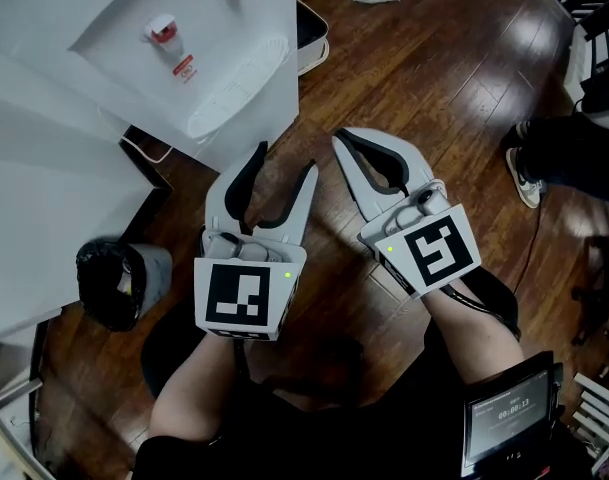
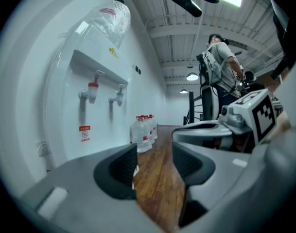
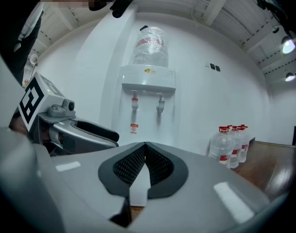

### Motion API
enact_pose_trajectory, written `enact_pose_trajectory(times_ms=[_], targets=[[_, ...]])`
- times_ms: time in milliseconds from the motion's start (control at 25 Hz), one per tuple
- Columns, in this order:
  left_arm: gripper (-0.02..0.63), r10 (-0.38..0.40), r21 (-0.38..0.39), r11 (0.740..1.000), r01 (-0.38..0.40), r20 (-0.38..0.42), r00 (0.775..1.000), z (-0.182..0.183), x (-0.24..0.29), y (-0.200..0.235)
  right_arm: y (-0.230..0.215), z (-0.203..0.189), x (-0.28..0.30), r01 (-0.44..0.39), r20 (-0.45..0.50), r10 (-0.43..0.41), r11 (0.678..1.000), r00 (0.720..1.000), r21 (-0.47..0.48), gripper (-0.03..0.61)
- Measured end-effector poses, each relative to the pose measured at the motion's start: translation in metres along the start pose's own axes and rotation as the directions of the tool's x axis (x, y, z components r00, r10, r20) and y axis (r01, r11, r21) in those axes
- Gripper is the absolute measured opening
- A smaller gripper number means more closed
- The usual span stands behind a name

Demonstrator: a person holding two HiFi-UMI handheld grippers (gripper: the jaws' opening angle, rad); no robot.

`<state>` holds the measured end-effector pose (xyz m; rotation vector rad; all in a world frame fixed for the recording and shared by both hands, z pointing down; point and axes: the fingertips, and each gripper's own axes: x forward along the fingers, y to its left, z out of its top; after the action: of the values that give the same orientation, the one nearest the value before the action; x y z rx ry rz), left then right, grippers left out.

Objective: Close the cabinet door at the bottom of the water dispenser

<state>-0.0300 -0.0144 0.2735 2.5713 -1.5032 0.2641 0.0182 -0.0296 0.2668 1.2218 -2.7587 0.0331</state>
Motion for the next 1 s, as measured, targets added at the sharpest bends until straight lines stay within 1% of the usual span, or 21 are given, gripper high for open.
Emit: enact_pose_trajectory(times_ms=[120, 240, 400, 480, 1000], targets=[[0.247, -0.006, 0.003, 1.000, 0.006, -0.003, 1.000, -0.002, 0.000, 0.000, -0.008, -0.001, -0.001, 0.019, 0.008, -0.019, 1.000, 1.000, 0.019, 0.005], [0.245, -0.014, 0.014, 1.000, 0.014, -0.002, 1.000, -0.001, 0.001, -0.004, -0.012, 0.000, -0.003, 0.031, 0.029, -0.031, 0.999, 0.999, 0.007, 0.005], [0.246, -0.010, 0.009, 1.000, 0.010, -0.008, 1.000, -0.003, 0.003, -0.002, -0.006, 0.000, 0.001, 0.012, 0.016, -0.013, 1.000, 1.000, 0.027, 0.005], [0.246, -0.002, 0.006, 1.000, 0.002, -0.011, 1.000, -0.005, 0.004, 0.002, -0.005, -0.001, 0.002, 0.006, 0.019, -0.006, 1.000, 1.000, 0.022, 0.005], [0.245, 0.004, 0.014, 1.000, -0.003, -0.011, 1.000, -0.008, 0.004, 0.003, -0.003, -0.001, 0.001, 0.001, 0.025, -0.002, 1.000, 1.000, 0.025, 0.005]])
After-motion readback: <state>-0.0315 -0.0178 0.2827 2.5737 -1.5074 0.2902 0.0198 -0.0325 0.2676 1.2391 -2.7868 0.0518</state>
